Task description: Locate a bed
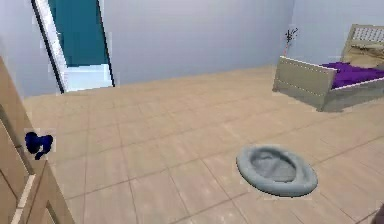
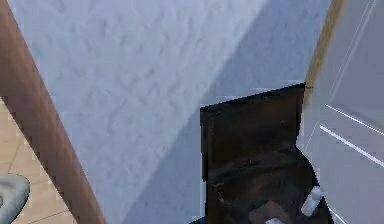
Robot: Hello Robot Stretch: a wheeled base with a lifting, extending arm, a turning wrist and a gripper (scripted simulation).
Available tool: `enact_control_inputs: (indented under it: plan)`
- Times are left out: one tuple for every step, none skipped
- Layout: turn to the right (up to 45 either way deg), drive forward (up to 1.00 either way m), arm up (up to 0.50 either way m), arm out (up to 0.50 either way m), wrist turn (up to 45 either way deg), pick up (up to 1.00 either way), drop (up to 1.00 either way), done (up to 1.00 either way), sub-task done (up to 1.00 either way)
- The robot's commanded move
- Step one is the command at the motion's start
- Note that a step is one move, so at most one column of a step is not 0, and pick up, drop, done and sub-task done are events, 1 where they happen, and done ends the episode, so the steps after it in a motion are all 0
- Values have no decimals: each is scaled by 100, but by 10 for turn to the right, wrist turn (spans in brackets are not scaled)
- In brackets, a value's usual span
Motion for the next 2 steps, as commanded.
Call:
enact_control_inputs:
  plan:
    - [0, 100, 0, 0, 0, 0, 0, 0, 0]
    - [0, 50, 0, 0, 0, 0, 0, 0, 0]
